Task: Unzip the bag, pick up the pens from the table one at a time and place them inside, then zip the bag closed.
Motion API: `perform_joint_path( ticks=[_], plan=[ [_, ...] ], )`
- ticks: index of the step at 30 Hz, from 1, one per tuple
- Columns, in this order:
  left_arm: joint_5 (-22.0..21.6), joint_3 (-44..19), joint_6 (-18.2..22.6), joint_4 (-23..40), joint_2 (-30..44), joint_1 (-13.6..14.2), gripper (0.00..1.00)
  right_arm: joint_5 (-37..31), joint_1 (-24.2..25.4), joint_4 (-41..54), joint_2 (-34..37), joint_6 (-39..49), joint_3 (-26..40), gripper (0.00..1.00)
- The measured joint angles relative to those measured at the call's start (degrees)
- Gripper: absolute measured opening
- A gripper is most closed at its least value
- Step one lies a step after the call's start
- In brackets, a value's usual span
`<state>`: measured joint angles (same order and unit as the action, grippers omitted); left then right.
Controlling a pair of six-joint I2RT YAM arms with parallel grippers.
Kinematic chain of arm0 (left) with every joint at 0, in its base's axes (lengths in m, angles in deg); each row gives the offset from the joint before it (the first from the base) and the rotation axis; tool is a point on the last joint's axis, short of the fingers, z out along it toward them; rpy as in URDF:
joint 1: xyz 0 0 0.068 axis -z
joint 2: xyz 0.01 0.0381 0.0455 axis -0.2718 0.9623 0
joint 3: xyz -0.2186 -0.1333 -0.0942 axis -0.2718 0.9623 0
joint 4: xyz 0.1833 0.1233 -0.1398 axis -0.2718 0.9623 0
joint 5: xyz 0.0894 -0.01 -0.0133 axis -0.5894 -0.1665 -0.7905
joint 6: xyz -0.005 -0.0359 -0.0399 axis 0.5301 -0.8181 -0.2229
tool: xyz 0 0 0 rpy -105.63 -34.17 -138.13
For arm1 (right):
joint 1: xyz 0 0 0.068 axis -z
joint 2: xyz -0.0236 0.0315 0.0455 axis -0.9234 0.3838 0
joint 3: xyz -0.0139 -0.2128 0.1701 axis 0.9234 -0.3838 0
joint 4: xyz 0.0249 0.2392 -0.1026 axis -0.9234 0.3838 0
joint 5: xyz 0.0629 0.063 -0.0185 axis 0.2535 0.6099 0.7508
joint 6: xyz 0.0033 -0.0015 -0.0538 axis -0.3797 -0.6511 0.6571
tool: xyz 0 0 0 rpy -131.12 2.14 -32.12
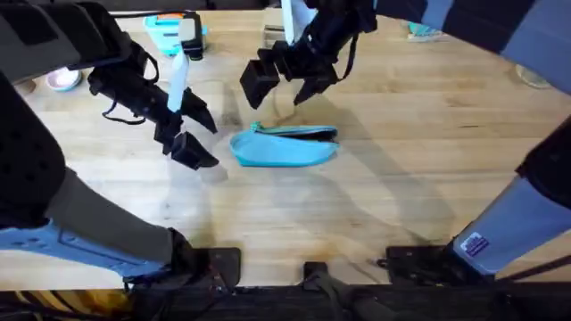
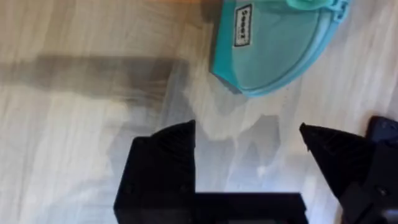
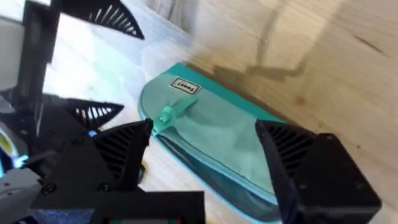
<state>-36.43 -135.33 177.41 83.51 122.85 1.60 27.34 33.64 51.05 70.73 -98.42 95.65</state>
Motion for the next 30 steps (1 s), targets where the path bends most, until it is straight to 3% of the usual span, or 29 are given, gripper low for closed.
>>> perform_joint_path(
  ticks=[6, 12, 24, 30],
  plan=[
    [2.79, 0.00, 0.18, 3.02, 0.00, 0.00, 0.993, 1.49, -0.25, 1.86, 0.04, -6.30, 0.00, 0.997],
    [6.94, 0.00, 0.27, -0.10, 0.00, 0.00, 0.993, 4.04, -0.62, -0.82, 0.47, -12.02, -0.41, 0.997],
    [7.15, 0.00, 0.27, -1.83, 0.00, 0.00, 0.992, 4.93, -5.81, -2.53, 2.65, -23.21, -0.68, 0.990],
    [7.16, 0.01, 0.27, -1.71, 0.00, 0.00, 0.993, 4.88, -5.80, -4.96, 4.73, -27.65, -0.74, 0.877]
  ],
)
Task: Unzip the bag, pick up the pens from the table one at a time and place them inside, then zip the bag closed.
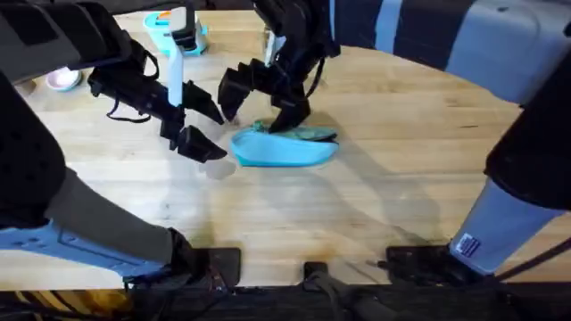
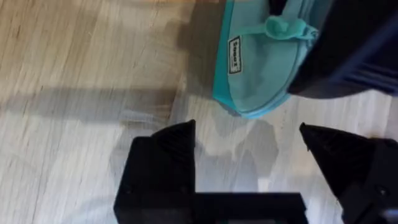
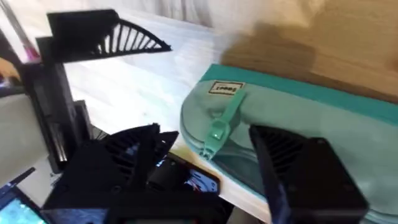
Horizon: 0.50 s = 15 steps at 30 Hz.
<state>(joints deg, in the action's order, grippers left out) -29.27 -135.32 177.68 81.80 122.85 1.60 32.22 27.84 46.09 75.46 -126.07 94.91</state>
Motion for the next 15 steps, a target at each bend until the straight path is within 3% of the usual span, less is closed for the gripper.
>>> perform_joint_path(
  ticks=[6, 15],
  plan=[
    [-0.01, 0.01, 0.00, 0.06, 0.00, 0.00, 0.993, 0.01, -0.02, -1.68, 0.00, -1.33, -0.02, 0.577],
    [-0.01, 0.01, 0.00, 0.06, 0.00, 0.00, 0.993, 0.00, -0.02, -1.68, 0.01, -1.89, -0.02, 0.338]
  ],
)
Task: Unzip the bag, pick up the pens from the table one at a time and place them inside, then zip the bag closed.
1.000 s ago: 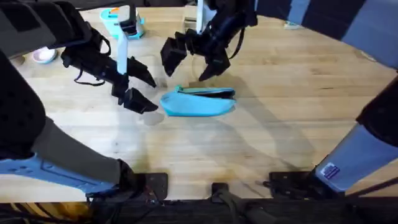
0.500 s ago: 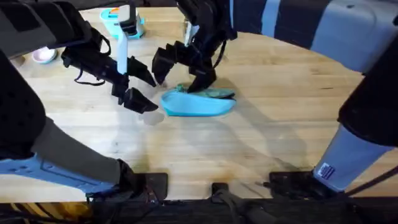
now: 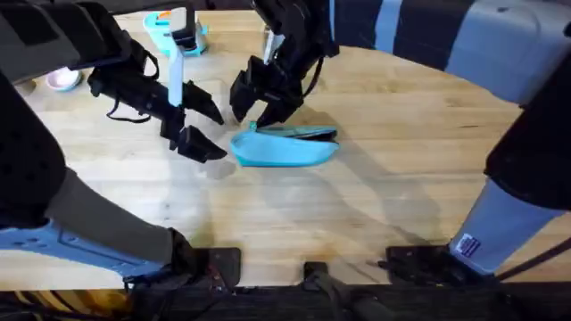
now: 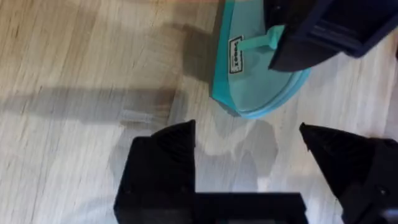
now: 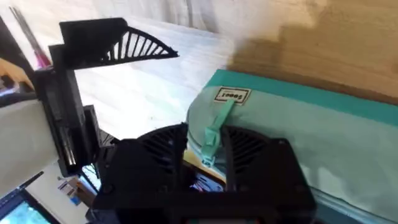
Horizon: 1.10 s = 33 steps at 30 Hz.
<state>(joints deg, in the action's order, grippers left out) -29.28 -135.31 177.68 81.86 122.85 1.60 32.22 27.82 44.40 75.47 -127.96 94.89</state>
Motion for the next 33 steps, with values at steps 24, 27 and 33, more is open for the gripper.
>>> perform_joint_path(
  ticks=[24, 27, 33],
  plan=[
    [0.05, 0.04, -0.04, 0.00, 0.00, 0.00, 0.993, 0.34, 1.29, 1.35, 0.00, 1.79, 0.00, 0.032],
    [0.18, 0.04, -0.04, -0.03, 0.00, 0.00, 0.993, 0.46, 2.07, 1.42, -0.02, 3.73, 0.00, 0.033],
    [1.66, 0.13, -0.07, -0.04, 0.00, 0.00, 0.993, 0.44, 2.45, 1.77, -0.02, 7.94, 1.42, 0.032]
  ],
)
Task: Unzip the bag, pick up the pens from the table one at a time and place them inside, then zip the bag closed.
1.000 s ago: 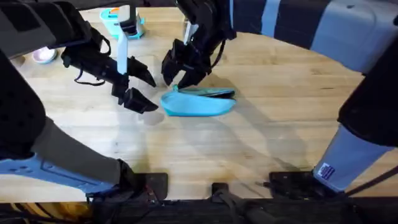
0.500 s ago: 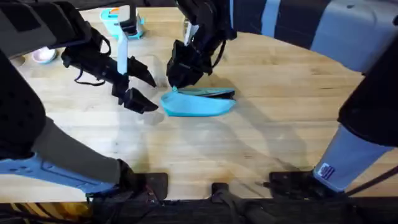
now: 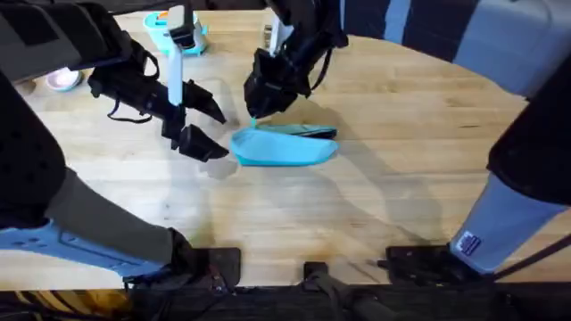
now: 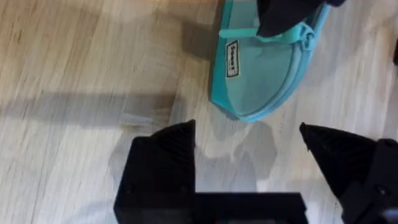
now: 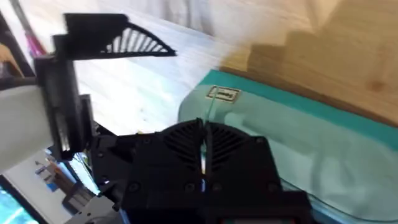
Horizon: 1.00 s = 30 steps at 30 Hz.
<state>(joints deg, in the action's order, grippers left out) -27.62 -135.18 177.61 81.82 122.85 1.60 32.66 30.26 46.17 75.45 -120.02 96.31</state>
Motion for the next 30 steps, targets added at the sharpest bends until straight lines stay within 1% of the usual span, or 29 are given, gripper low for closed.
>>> perform_joint_path(
  ticks=[8, 13, 17, 23, 27, 30],
  plan=[
    [4.22, 0.07, -0.02, 0.04, 0.00, 0.00, 0.993, -0.01, -0.04, 2.18, -0.24, 1.99, 1.75, 0.032],
    [5.64, 0.58, 0.00, -0.08, 0.00, 0.00, 0.993, -0.02, -0.04, 2.58, -0.26, 2.42, 1.79, 0.032],
    [6.37, 2.69, 0.11, -1.17, 0.00, 0.00, 0.993, -0.02, -0.04, 2.60, -0.52, 2.47, 1.79, 0.032],
    [10.35, 7.48, 3.06, -1.92, 0.00, 0.00, 0.993, -0.03, 0.00, 2.58, -0.83, 2.88, 1.81, 0.032],
    [13.49, 7.91, 4.55, -2.78, 0.00, 0.00, 0.993, -0.02, 0.13, 2.58, -0.83, 3.32, 1.79, 0.032],
    [14.78, 7.91, 5.05, -3.25, 0.00, 0.04, 0.993, -0.02, 0.52, 2.58, -0.83, 3.49, 1.79, 0.032]
  ],
)
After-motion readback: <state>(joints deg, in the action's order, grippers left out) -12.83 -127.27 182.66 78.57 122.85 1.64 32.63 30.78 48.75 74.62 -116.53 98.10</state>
